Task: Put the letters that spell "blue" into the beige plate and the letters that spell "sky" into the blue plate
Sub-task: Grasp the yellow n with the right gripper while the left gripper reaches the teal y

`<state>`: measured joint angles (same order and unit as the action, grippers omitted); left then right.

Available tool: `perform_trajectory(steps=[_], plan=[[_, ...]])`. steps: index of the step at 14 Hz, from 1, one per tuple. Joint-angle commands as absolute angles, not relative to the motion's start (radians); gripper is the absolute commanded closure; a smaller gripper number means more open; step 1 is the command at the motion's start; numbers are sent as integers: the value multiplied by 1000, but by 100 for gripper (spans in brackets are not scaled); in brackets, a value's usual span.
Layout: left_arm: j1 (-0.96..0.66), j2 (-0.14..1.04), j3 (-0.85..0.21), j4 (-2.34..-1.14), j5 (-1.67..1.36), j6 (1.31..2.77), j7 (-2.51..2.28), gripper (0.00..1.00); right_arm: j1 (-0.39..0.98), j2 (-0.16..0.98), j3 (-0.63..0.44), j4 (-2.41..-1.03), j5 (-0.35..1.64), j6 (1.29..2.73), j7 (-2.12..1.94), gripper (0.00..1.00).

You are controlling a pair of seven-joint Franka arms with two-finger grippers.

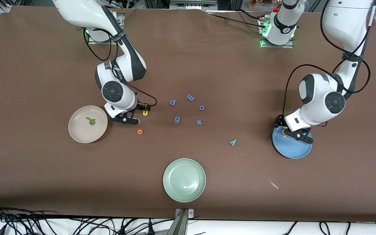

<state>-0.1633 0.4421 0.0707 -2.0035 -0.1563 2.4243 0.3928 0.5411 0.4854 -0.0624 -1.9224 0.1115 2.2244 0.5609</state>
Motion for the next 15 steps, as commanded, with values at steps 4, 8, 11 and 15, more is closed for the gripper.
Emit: perform_trajectory(steps=[4,8,11,15], plan=[[-360,547,74,-1866,-261,2503,341,24,587,537,-52,-1956,121,2373,632,0],[-440,655,81,-1752,-261,2534,249,25,597,568,-52,-1953,121,2425,634,1],[-471,707,81,-1714,-261,2586,192,25,591,569,-52,-1951,121,2434,630,14],[-486,753,83,-1689,-261,2632,189,27,586,569,-54,-1951,121,2439,630,42]])
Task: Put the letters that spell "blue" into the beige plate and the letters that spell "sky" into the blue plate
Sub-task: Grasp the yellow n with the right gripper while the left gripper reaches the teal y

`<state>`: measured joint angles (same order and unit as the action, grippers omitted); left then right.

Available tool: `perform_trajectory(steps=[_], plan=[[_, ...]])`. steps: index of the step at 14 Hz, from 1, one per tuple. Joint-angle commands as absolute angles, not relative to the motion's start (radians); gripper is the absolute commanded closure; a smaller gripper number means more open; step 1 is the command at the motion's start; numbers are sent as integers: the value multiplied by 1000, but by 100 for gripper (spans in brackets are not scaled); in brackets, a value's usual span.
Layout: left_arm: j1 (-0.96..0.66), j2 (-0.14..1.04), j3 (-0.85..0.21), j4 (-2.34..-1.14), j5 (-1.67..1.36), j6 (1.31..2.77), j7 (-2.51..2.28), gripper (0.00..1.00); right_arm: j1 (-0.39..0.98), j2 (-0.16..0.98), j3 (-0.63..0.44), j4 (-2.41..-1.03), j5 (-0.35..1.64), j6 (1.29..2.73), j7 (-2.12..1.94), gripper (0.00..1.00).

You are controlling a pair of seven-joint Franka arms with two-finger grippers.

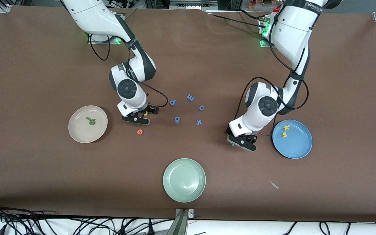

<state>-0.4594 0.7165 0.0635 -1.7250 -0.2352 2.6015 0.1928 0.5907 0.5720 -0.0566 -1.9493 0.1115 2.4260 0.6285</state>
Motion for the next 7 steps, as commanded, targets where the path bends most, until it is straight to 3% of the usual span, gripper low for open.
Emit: perform_trajectory(steps=[1,7], plan=[[-489,764,83,-1690,-261,2647,189,30,586,569,-54,-1953,121,2448,634,48],[-494,779,83,-1690,-258,2649,190,81,578,569,-57,-1951,121,2451,634,82]])
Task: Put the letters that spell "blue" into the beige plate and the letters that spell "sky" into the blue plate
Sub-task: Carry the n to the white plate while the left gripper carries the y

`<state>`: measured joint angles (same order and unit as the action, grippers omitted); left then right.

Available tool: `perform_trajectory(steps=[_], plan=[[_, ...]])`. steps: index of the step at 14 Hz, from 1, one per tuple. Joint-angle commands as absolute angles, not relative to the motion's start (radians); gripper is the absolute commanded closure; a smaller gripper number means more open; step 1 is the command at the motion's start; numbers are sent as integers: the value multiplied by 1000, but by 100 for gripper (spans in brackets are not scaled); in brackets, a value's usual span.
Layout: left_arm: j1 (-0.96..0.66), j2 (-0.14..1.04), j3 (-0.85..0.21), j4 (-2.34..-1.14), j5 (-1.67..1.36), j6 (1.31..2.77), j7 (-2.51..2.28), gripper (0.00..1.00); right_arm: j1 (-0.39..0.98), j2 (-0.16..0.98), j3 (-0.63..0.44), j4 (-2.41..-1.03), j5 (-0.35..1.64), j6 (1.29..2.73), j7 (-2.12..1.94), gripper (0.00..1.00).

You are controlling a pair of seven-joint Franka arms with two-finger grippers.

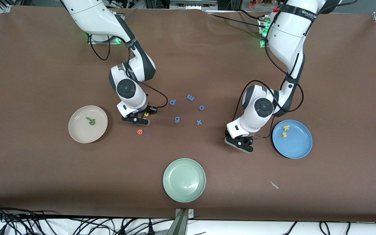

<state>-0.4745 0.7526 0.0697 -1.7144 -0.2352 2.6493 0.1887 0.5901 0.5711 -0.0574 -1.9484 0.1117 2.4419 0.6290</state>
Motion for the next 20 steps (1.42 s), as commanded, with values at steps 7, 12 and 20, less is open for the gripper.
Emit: perform_trajectory(steps=[7,12,20], plan=[[-319,498,52,-1801,-249,2329,233,97,558,505,-141,-1891,120,2263,470,98],[-134,431,58,-1896,-102,2316,448,97,558,446,-319,-1904,115,2091,154,98],[-61,511,71,-1894,32,2416,451,83,532,520,-405,-1884,117,2175,77,0]])
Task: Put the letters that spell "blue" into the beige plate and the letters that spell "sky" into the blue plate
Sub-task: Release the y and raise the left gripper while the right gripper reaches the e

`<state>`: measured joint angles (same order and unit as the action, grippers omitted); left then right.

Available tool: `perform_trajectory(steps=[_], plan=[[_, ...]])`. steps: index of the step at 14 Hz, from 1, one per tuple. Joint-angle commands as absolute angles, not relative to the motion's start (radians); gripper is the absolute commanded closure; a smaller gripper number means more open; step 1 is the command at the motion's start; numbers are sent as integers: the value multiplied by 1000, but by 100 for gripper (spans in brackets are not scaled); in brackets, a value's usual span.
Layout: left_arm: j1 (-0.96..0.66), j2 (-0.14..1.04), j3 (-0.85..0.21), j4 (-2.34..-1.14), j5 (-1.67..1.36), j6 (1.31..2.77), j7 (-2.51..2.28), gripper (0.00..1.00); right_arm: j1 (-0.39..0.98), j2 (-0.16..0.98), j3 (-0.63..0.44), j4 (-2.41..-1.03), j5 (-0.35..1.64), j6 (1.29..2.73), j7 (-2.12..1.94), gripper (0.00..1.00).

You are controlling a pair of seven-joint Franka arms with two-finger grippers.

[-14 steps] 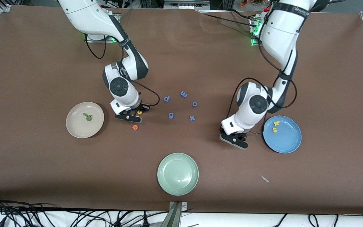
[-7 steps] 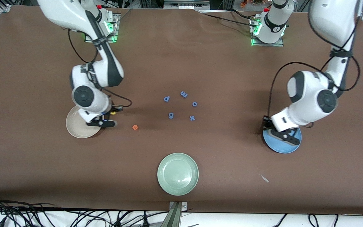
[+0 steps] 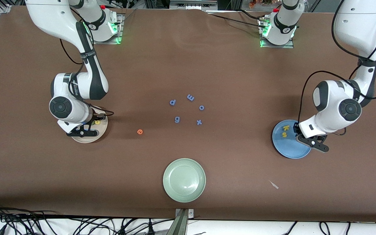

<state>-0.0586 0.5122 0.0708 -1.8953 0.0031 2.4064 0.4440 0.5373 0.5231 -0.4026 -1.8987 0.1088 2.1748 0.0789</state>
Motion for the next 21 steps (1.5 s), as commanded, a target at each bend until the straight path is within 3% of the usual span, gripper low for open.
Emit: perform_trajectory(steps=[1,2,4,7,10,15,19,21], plan=[[-61,515,71,-1896,32,2416,448,62,535,520,-403,-1862,118,2168,84,0],[-61,517,72,-1896,32,2418,443,27,538,522,-400,-1847,118,2164,86,0],[-61,515,72,-1899,34,2418,440,0,554,546,-394,-1809,133,2163,138,0],[-60,480,72,-1942,40,2407,436,0,571,597,-336,-1729,173,2163,273,0],[-60,208,64,-2159,37,2405,436,0,574,643,-259,-1658,215,2169,432,0],[-61,-82,35,-2275,32,2376,440,0,574,739,-215,-1585,286,2207,499,0],[-67,-339,34,-2240,31,2062,391,0,581,770,-213,-1586,313,2256,499,0],[-72,-350,35,-2112,32,1874,356,0,583,781,-212,-1586,313,2279,500,1]])
